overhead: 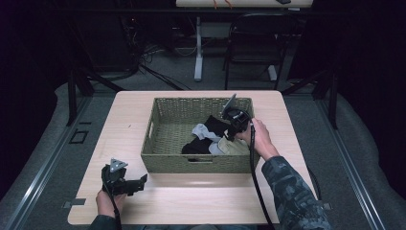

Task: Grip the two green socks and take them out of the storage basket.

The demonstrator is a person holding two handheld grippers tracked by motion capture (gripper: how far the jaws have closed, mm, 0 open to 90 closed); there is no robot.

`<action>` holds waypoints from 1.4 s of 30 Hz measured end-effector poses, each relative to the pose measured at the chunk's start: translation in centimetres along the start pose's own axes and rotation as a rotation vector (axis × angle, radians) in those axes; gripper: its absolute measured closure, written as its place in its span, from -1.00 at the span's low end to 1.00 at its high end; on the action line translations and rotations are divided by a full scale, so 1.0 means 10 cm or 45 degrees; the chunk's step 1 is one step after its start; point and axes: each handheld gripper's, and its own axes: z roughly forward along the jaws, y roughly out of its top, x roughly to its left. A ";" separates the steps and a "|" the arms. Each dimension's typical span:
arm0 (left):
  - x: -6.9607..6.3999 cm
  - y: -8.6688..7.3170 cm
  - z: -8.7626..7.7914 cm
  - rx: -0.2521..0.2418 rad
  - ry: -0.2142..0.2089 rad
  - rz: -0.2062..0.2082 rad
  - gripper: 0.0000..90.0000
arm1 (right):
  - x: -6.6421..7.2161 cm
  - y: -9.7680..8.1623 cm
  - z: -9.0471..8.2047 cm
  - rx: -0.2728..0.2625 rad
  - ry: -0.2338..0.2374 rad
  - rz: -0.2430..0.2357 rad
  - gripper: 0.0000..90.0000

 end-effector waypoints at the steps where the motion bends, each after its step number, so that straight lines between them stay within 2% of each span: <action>1: 0.00 0.00 0.00 0.000 -0.004 0.000 -1.00 | 0.00 0.01 0.00 0.022 -0.010 -0.011 0.48; 2: 0.00 0.00 0.00 -0.003 -0.004 0.000 -1.00 | 0.00 0.01 0.00 0.026 -0.005 -0.007 0.71; 3: 0.00 0.00 -0.01 -0.003 -0.004 0.001 -1.00 | 0.00 0.01 0.00 0.026 -0.005 -0.007 0.71; 4: 0.00 0.00 -0.01 -0.002 -0.004 -0.004 -1.00 | -0.01 0.00 0.00 0.019 0.001 0.002 0.89; 6: 0.01 0.00 -0.01 -0.001 -0.003 -0.002 -1.00 | -0.02 -0.01 -0.02 0.016 0.006 0.005 0.93; 10: 0.00 0.00 -0.01 -0.004 -0.005 0.001 -1.00 | -0.03 -0.03 -0.06 -0.007 0.004 0.022 0.93; 12: 0.00 0.00 -0.01 -0.004 -0.005 -0.001 -1.00 | -0.05 -0.04 -0.12 -0.006 0.004 0.011 0.93; 14: 0.00 0.00 -0.01 -0.004 -0.005 -0.002 -1.00 | -0.07 -0.06 -0.23 -0.041 0.018 0.021 0.93; 17: 0.00 0.00 -0.01 -0.005 -0.006 -0.001 -1.00 | -0.07 -0.06 -0.33 -0.052 0.010 0.014 0.93; 18: 0.00 0.00 0.00 -0.006 -0.005 -0.001 -1.00 | -0.06 -0.07 -0.40 -0.082 0.018 0.021 0.93; 23: 0.01 0.00 -0.01 -0.003 -0.005 -0.006 -1.00 | -0.05 -0.05 -0.56 -0.090 0.010 -0.011 0.93; 25: 0.01 0.00 -0.01 -0.004 -0.008 -0.005 -1.00 | -0.02 -0.05 -0.66 -0.134 0.000 -0.005 0.93; 27: 0.01 0.00 -0.01 -0.005 -0.009 -0.006 -1.00 | -0.01 -0.05 -0.69 -0.140 0.001 -0.007 0.93; 32: 0.01 0.00 -0.01 -0.010 -0.016 -0.005 -1.00 | 0.00 -0.04 -0.89 -0.157 -0.008 -0.026 0.93; 42: 0.01 0.00 -0.01 -0.012 -0.019 -0.006 -1.00 | 0.00 -0.01 -1.05 -0.176 -0.009 -0.034 0.93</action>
